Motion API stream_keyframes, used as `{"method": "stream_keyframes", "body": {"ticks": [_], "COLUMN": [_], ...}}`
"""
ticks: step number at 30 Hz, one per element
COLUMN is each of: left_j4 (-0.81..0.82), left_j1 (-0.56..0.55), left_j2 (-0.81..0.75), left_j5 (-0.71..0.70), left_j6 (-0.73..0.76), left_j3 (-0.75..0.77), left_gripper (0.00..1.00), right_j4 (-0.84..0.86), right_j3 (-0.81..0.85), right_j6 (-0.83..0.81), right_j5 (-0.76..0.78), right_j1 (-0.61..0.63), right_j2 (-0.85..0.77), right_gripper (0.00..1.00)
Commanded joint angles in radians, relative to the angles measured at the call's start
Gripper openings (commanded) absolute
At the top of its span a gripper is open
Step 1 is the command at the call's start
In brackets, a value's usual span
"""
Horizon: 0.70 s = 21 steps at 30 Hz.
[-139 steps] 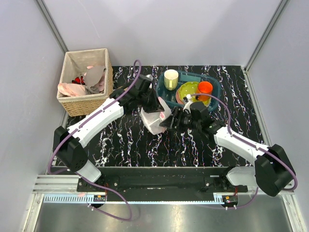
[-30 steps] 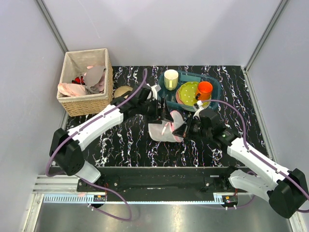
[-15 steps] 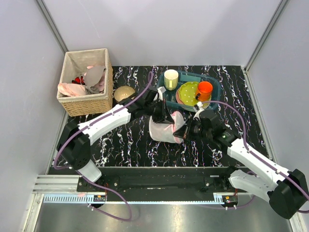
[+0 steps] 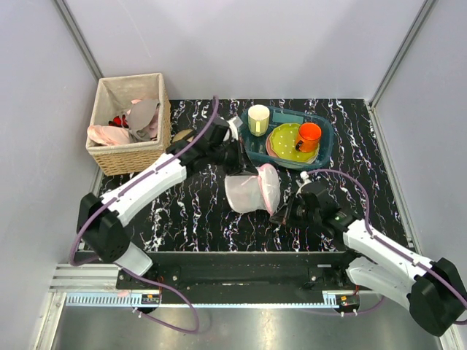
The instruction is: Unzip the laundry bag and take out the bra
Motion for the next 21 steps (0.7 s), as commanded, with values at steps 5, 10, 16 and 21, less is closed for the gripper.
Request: {"method": "stream_keyframes", "body": {"ticks": [5,10,16,21], "left_j4": [-0.035,-0.040,-0.059,-0.066], "left_j1": [0.056,0.121,0.133,0.133], "left_j2": [-0.105,-0.113,0.002,0.093], "left_j5": [-0.093,-0.109,-0.123,-0.127], "left_j6": [0.042,0.058,0.092,0.099], "left_j3": [0.071,0.094,0.178,0.237], "left_gripper": [0.00,0.00,0.00,0.00], "right_j4": [-0.016,-0.064,-0.199,-0.263], "right_j3": [-0.001,-0.030,0.048,0.191], "right_j6": [-0.012,-0.011,0.000,-0.009], "right_j5": [0.011,0.040,0.012,0.017], "right_j1": [0.008,0.007,0.010,0.010], "right_j2": [-0.050,-0.096,-0.208,-0.204], "right_gripper": [0.00,0.00,0.00,0.00]}}
